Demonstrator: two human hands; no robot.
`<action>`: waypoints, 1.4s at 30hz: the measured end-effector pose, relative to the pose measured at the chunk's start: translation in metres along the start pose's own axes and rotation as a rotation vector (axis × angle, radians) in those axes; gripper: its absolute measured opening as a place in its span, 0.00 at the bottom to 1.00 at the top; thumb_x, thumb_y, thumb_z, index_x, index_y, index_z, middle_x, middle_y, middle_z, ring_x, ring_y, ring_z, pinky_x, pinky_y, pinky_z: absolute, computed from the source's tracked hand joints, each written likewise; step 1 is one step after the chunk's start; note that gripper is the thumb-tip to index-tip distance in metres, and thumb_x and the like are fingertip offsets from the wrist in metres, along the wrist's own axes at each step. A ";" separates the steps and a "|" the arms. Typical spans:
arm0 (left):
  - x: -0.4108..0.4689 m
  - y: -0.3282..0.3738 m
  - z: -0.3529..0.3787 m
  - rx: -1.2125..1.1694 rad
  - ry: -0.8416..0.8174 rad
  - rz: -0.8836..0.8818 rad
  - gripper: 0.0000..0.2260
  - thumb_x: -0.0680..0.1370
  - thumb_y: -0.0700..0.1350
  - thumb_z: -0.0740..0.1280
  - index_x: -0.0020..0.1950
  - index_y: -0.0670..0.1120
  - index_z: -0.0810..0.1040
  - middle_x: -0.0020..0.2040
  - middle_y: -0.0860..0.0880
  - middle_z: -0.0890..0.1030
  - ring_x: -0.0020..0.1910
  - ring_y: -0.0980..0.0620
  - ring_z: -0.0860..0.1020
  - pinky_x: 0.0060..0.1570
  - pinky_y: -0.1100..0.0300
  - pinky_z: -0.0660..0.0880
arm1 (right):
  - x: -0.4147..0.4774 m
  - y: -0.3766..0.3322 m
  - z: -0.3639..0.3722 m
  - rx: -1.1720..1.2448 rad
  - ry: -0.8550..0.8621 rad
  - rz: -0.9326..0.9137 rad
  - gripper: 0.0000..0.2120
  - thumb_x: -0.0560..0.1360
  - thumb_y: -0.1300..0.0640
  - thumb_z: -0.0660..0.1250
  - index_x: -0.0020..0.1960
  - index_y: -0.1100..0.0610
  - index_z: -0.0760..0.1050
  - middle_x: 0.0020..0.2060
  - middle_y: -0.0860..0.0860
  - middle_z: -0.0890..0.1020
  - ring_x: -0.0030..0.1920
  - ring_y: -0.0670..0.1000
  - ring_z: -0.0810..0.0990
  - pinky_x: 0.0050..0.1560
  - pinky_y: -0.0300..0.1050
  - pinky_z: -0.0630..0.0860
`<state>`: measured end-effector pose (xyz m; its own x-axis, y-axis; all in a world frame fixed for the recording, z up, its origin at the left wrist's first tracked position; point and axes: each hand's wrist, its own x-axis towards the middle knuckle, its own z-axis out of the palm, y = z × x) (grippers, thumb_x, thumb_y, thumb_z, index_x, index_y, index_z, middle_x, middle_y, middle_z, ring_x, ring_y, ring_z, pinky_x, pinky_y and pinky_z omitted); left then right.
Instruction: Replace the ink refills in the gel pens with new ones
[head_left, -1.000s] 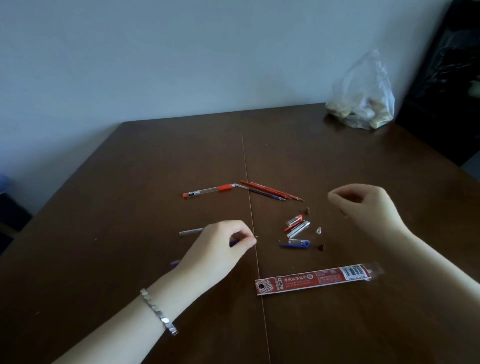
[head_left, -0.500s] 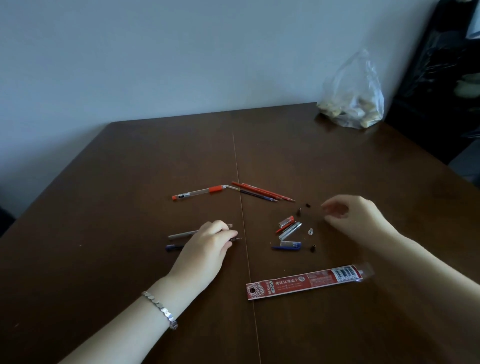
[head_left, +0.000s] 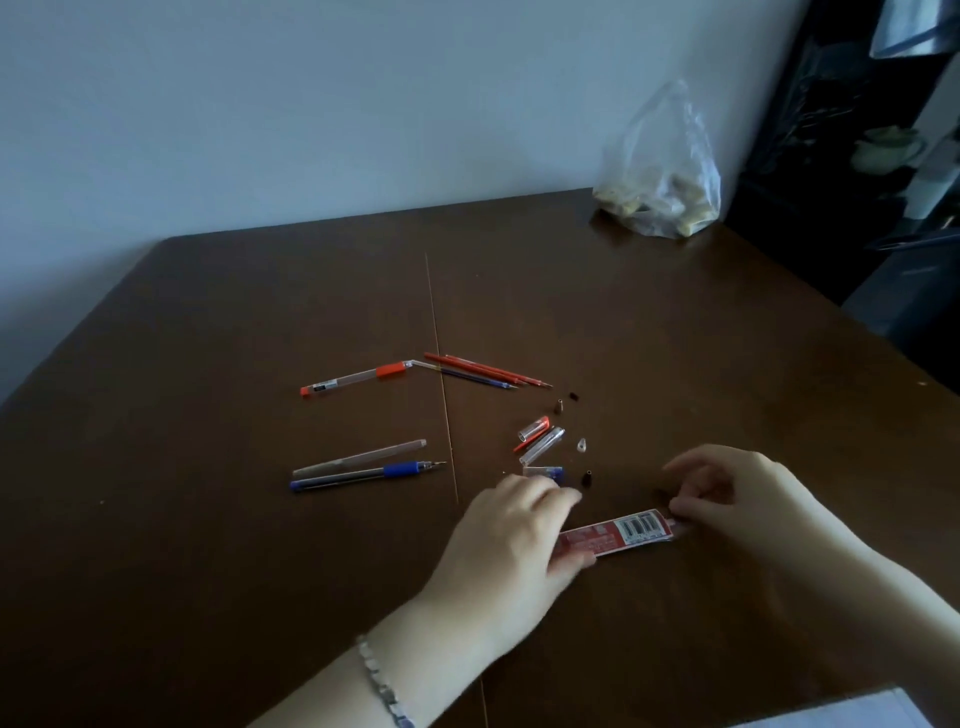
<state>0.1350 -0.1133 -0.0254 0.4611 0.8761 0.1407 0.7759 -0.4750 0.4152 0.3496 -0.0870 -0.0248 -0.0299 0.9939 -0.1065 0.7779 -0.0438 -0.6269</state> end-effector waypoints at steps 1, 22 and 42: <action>0.001 0.000 0.004 0.020 -0.037 -0.008 0.22 0.76 0.52 0.62 0.69 0.49 0.63 0.67 0.51 0.69 0.66 0.53 0.64 0.65 0.58 0.62 | -0.002 -0.001 0.000 0.026 0.017 -0.002 0.13 0.67 0.60 0.72 0.41 0.43 0.74 0.31 0.45 0.81 0.38 0.42 0.77 0.34 0.34 0.66; -0.029 -0.016 -0.041 -0.449 0.077 -0.101 0.10 0.68 0.60 0.58 0.48 0.62 0.70 0.43 0.65 0.75 0.45 0.66 0.75 0.38 0.75 0.71 | -0.033 -0.081 0.001 0.219 0.103 -0.427 0.11 0.69 0.62 0.70 0.39 0.45 0.80 0.45 0.40 0.78 0.47 0.43 0.78 0.42 0.27 0.74; -0.027 -0.024 -0.055 -0.679 -0.088 -0.184 0.11 0.70 0.54 0.63 0.51 0.59 0.76 0.32 0.62 0.79 0.28 0.61 0.74 0.30 0.71 0.71 | -0.026 -0.081 0.016 0.498 -0.029 -0.363 0.04 0.66 0.58 0.73 0.36 0.50 0.82 0.45 0.43 0.81 0.44 0.45 0.81 0.43 0.36 0.77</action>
<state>0.0803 -0.1206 0.0107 0.4036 0.9137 -0.0467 0.4181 -0.1388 0.8978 0.2772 -0.1112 0.0166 -0.2608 0.9512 0.1647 0.3287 0.2479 -0.9113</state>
